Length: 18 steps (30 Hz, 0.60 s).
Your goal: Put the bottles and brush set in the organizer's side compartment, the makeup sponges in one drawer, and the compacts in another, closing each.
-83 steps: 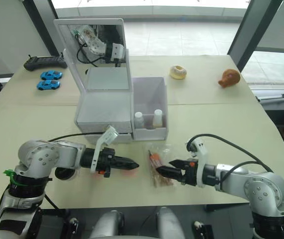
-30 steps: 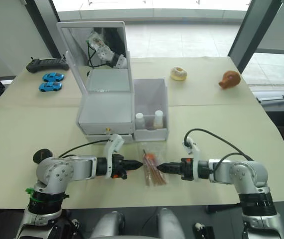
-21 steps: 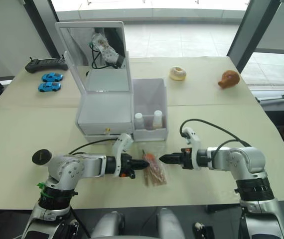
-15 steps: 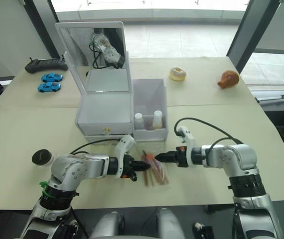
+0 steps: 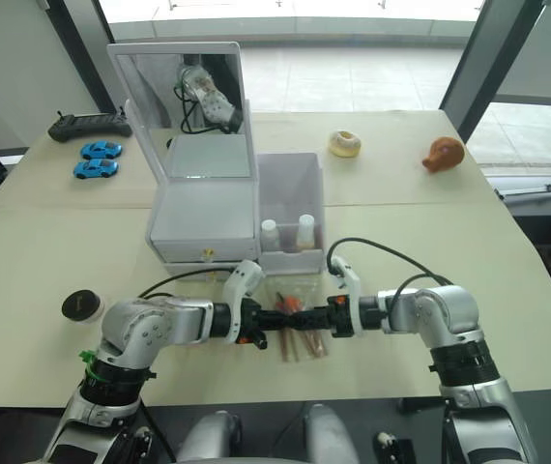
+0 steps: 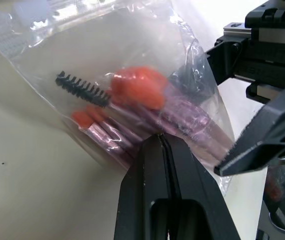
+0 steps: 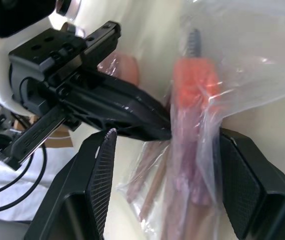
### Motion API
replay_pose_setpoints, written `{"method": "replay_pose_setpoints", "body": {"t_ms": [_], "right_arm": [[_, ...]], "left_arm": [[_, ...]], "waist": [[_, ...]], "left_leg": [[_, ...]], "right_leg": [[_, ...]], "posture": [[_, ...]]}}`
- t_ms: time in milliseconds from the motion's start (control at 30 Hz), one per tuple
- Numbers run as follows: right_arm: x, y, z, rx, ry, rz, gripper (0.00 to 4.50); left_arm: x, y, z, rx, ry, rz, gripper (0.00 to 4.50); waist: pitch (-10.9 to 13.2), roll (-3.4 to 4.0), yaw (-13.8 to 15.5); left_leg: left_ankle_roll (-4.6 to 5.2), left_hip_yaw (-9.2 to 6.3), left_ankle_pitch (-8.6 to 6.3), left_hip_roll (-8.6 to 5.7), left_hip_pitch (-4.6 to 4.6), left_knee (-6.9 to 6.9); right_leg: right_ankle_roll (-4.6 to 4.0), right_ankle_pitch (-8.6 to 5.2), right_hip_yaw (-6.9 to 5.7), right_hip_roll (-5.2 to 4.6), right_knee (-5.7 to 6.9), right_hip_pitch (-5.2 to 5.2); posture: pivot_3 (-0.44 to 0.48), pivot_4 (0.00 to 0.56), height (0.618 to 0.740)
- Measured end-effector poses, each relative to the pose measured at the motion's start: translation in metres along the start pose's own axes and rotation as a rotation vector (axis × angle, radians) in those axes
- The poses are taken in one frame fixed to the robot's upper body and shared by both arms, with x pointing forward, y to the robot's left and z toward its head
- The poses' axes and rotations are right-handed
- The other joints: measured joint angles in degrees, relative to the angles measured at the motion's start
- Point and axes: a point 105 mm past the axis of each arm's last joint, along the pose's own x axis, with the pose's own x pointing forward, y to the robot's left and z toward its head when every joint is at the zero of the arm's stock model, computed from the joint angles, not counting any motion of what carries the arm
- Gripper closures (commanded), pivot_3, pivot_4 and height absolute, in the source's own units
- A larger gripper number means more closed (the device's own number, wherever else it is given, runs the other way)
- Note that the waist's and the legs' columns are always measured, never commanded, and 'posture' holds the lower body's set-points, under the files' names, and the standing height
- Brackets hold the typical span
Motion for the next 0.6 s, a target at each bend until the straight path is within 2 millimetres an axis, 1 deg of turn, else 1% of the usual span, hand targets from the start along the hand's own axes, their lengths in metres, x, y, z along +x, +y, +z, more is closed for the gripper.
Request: {"method": "replay_pose_setpoints", "body": {"t_ms": [100, 167, 267, 333, 400, 433, 500, 600], "right_arm": [[0.0022, 0.0, -0.0014, 0.03, -0.012, 0.034, 1.51], [0.0018, -0.0018, -0.0018, 0.052, -0.02, 0.047, 1.89], [0.0007, -0.0064, -0.0037, 0.083, -0.026, 0.045, 2.78], [0.0002, -0.0054, -0.0038, 0.087, -0.032, 0.057, 3.45], [-0.0007, -0.0038, -0.003, 0.08, -0.034, 0.063, 4.07], [-0.0007, -0.0037, -0.0029, 0.08, -0.035, 0.063, 4.29], [-0.0015, -0.0051, -0.0016, 0.102, -0.056, 0.066, 4.29], [-0.0052, -0.0057, -0.0021, 0.124, -0.084, 0.074, 4.29]], "left_arm": [[-0.0012, 0.0009, -0.0007, 0.002, 0.005, 0.002, 4.5], [-0.0015, 0.0008, -0.0008, 0.006, 0.008, 0.002, 4.5], [-0.0015, 0.0005, -0.0007, 0.007, 0.008, 0.0, 4.5], [-0.0021, 0.0012, -0.0005, 0.009, 0.009, 0.002, 4.5], [-0.0031, 0.0021, -0.0005, 0.011, 0.01, 0.005, 4.5], [-0.0031, 0.0023, -0.0006, 0.011, 0.01, 0.006, 4.5], [-0.0026, 0.0022, -0.001, 0.001, 0.004, 0.004, 4.5], [-0.0013, 0.0004, -0.0001, -0.027, -0.016, -0.006, 4.5]], "waist": [[0.0, -0.01, -0.12], [0.0, 0.0, -0.11], [0.01, -0.01, -0.02], [0.0, -0.03, -0.02], [-0.09, -0.19, 0.0], [-0.16, -0.32, 0.02], [-0.19, -0.49, 0.02], [-0.2, -0.51, 0.11]], "left_leg": [[0.0, -0.01, 0.0, 0.0, 0.01, 0.0], [0.0, -0.02, 0.0, 0.0, 0.01, -0.01], [0.0, -0.02, 0.0, 0.0, -0.01, 0.0], [0.0, -0.02, 0.0, 0.0, 0.01, 0.0], [0.0, -0.05, 0.0, 0.0, 0.03, -0.01], [-0.01, -0.06, 0.0, 0.0, 0.05, 0.0], [-0.02, -0.06, -0.01, 0.0, 0.04, 0.0], [-0.02, -0.07, -0.01, 0.0, 0.01, 0.0]], "right_leg": [[0.0, 0.0, 0.0, 0.01, 0.0, 0.0], [0.0, 0.0, -0.01, 0.01, 0.0, 0.0], [0.0, 0.0, 0.0, 0.0, 0.0, -0.01], [0.0, 0.0, -0.01, 0.01, -0.01, 0.01], [0.01, -0.01, -0.03, 0.01, -0.03, 0.05], [0.01, -0.01, -0.05, 0.0, -0.04, 0.07], [0.01, 0.0, -0.05, 0.0, -0.07, 0.07], [0.01, 0.0, -0.05, -0.01, -0.07, 0.07]], "posture": [[0.0, 0.15, 0.74], [0.0, 0.15, 0.74], [0.0, 0.15, 0.74], [0.0, 0.15, 0.74], [0.0, 0.15, 0.74], [0.0, 0.15, 0.74], [0.0, 0.15, 0.74], [0.0, 0.15, 0.74]]}}
